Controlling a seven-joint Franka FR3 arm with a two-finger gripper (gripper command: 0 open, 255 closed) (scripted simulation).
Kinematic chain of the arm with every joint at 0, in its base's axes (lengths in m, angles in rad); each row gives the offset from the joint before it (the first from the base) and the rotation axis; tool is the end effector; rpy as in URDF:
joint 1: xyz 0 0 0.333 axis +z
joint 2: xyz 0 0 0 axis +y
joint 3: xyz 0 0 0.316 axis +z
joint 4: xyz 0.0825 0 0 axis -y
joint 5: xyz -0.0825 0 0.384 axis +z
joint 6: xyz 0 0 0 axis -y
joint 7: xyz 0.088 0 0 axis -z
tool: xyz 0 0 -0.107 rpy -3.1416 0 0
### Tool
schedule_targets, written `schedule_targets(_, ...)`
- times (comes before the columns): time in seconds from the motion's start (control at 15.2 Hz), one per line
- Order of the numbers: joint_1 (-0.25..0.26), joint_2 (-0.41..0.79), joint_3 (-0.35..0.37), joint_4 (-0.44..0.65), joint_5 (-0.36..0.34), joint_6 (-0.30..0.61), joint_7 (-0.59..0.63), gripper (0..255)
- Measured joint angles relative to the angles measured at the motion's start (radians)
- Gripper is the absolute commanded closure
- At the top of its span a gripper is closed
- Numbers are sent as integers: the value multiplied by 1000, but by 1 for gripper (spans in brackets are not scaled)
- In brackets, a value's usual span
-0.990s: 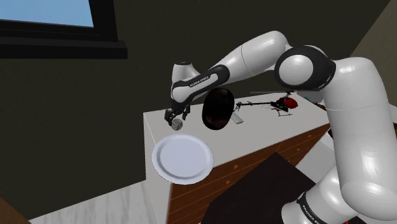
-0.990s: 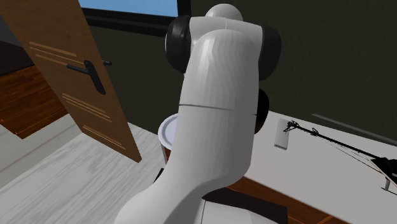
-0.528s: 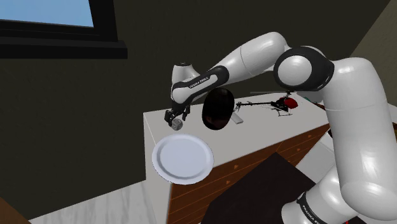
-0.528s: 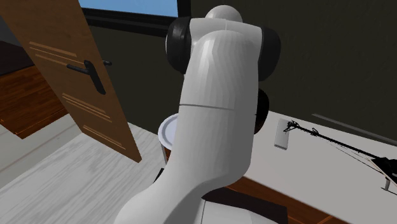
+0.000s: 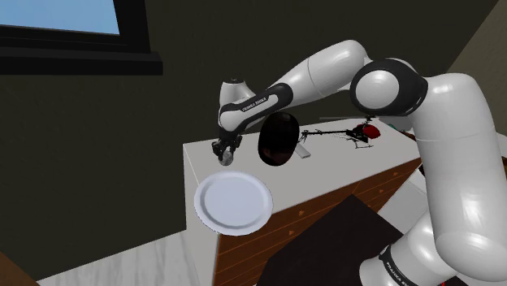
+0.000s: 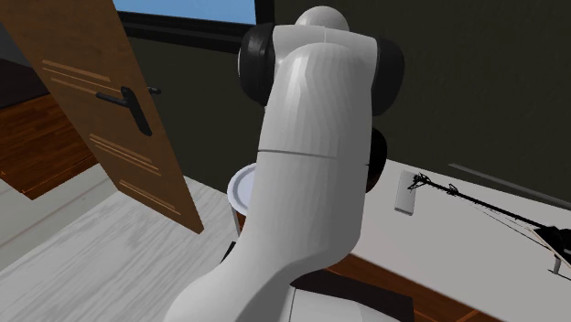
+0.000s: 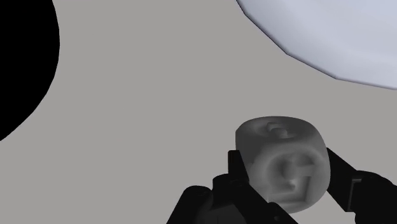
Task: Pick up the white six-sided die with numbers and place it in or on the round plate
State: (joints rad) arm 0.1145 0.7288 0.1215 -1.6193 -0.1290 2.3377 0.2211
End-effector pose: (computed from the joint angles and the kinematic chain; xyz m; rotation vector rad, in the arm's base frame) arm 0.6747 0.1496 0.1983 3.1272 0.1161 -0.0008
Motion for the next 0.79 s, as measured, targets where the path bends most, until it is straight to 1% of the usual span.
schedule_targets(0.26,0,-9,1,-5,1,-7,0,255)
schedule_targets(0.79,-6,-78,9,-9,11,-73,-8,255)
